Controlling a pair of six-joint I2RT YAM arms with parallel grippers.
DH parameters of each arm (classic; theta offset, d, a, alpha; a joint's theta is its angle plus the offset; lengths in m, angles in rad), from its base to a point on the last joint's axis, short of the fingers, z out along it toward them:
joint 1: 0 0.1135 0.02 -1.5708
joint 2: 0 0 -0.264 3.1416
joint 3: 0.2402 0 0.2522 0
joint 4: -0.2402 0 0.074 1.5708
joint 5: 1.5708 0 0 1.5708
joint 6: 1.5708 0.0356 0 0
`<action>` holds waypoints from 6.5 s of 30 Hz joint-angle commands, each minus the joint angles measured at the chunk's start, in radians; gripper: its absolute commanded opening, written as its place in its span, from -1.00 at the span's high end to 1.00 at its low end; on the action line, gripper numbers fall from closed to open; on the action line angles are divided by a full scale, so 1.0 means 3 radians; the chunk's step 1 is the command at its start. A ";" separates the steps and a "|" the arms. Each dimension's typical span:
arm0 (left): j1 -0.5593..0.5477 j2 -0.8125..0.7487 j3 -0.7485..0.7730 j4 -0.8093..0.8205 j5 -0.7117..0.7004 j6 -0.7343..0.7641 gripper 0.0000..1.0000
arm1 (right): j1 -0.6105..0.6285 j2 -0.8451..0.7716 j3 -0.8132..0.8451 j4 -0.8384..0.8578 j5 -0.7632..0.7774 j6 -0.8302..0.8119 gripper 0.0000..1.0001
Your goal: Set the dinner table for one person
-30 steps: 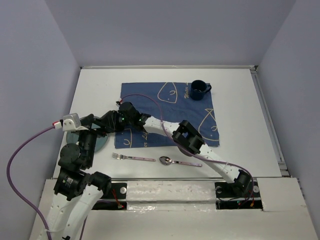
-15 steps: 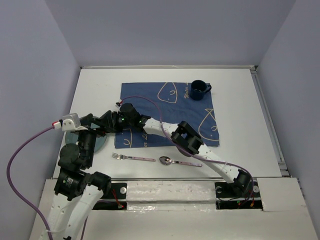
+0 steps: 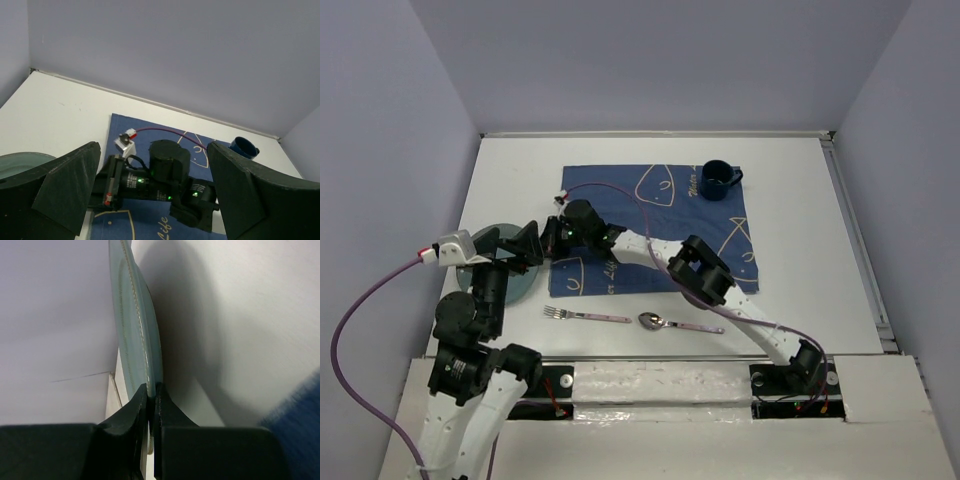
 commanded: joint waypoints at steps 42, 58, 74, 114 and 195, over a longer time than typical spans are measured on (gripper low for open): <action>0.0046 0.0037 -0.0042 0.0163 0.0116 0.0118 -0.98 | -0.2143 -0.2961 -0.5233 0.3514 -0.0460 0.0817 1.00; 0.0035 0.0042 -0.0037 0.0142 0.0121 0.0119 -0.98 | -0.2173 -0.2664 -0.5222 0.3411 -0.0317 0.0694 1.00; 0.0030 0.0042 -0.0036 0.0117 0.0096 0.0118 -0.98 | -0.2173 -0.2608 -0.5345 0.3431 -0.0260 0.0642 1.00; 0.0025 -0.0055 -0.0026 0.0101 0.0075 0.0078 -0.98 | -0.2173 -0.3559 -0.5672 0.1530 -0.0148 -0.0237 -0.55; -0.0021 -0.0173 -0.0026 0.0117 0.0121 0.0062 -0.98 | 0.0415 -0.4428 -0.4261 -0.2434 0.2444 -0.2190 1.00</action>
